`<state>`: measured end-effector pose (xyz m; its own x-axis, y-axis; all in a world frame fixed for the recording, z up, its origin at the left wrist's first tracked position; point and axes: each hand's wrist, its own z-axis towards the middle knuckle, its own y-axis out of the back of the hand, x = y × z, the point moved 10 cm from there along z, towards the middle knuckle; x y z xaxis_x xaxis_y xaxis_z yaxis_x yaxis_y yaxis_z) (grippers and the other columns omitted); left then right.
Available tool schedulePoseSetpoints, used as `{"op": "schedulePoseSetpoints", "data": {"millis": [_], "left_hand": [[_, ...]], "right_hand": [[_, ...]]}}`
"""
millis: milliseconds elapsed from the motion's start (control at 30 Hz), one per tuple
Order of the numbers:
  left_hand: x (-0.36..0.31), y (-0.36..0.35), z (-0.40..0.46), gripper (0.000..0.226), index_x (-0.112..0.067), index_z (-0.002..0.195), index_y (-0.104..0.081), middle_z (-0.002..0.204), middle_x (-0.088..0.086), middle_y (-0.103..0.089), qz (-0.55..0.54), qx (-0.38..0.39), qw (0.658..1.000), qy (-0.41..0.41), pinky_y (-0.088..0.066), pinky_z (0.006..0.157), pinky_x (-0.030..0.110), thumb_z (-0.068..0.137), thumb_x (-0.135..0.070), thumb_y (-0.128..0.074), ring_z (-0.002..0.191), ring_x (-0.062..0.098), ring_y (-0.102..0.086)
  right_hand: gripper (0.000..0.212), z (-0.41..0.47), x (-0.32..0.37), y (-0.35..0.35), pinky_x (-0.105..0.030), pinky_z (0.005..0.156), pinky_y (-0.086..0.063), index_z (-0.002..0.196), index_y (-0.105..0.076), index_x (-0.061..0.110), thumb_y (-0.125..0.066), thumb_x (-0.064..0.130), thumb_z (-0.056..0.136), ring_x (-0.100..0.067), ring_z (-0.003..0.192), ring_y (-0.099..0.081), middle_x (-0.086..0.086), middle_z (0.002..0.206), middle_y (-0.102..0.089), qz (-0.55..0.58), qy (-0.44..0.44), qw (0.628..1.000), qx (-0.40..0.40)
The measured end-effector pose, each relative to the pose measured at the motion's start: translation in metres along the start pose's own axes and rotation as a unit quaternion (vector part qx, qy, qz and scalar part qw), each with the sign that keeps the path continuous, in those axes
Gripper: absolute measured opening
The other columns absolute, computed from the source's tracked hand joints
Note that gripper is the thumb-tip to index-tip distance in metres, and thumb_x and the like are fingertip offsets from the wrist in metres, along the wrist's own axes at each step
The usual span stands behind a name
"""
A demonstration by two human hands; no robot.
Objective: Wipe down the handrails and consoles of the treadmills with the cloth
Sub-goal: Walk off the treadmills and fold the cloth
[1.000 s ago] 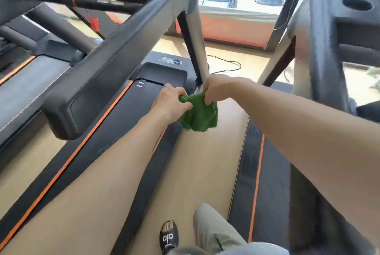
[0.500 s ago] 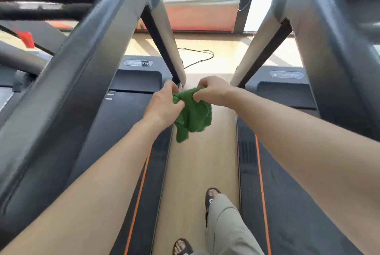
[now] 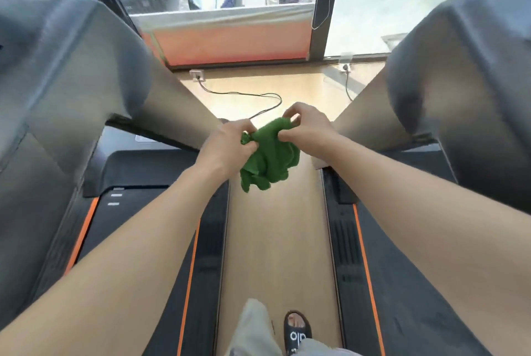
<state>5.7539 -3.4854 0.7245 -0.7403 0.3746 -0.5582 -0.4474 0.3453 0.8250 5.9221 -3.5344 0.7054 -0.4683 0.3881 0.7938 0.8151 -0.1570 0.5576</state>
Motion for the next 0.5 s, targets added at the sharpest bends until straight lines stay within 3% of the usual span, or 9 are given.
{"op": "schedulePoseSetpoints", "data": {"millis": [167, 367, 500], "left_hand": [[0.02, 0.023, 0.132, 0.01, -0.029, 0.101, -0.065, 0.096, 0.0, -0.064, -0.003, -0.01, 0.999, 0.043, -0.058, 0.079, 0.042, 0.093, -0.024, -0.061, 0.089, 0.022, -0.063], [0.051, 0.032, 0.286, 0.018, -0.024, 0.111, -0.066, 0.096, 0.001, -0.063, -0.043, -0.037, 0.995, 0.081, -0.059, 0.08, 0.04, 0.096, -0.019, -0.058, 0.091, 0.023, -0.063], [0.07, 0.046, 0.364, 0.016, -0.026, 0.108, -0.065, 0.096, 0.001, -0.065, -0.075, -0.034, 0.99, 0.112, -0.059, 0.077, 0.04, 0.096, -0.019, -0.058, 0.09, 0.022, -0.064]], "right_hand": [[0.033, 0.133, 0.026, 0.012, -0.023, 0.062, -0.047, 0.116, -0.06, 0.02, -0.07, 0.022, 0.085, -0.014, 0.087, -0.061, -0.003, 0.107, -0.064, 0.028, -0.012, 0.999, -0.02], [0.027, 0.296, 0.044, 0.018, -0.037, 0.081, -0.057, 0.11, -0.063, 0.018, -0.069, 0.02, 0.084, -0.022, 0.095, -0.064, -0.005, 0.106, -0.066, 0.031, -0.013, 0.999, -0.023], [0.025, 0.379, 0.065, 0.02, -0.025, 0.064, -0.055, 0.109, -0.062, 0.02, -0.069, 0.019, 0.085, -0.016, 0.087, -0.065, -0.001, 0.098, -0.067, 0.03, -0.002, 0.999, 0.01]]}}
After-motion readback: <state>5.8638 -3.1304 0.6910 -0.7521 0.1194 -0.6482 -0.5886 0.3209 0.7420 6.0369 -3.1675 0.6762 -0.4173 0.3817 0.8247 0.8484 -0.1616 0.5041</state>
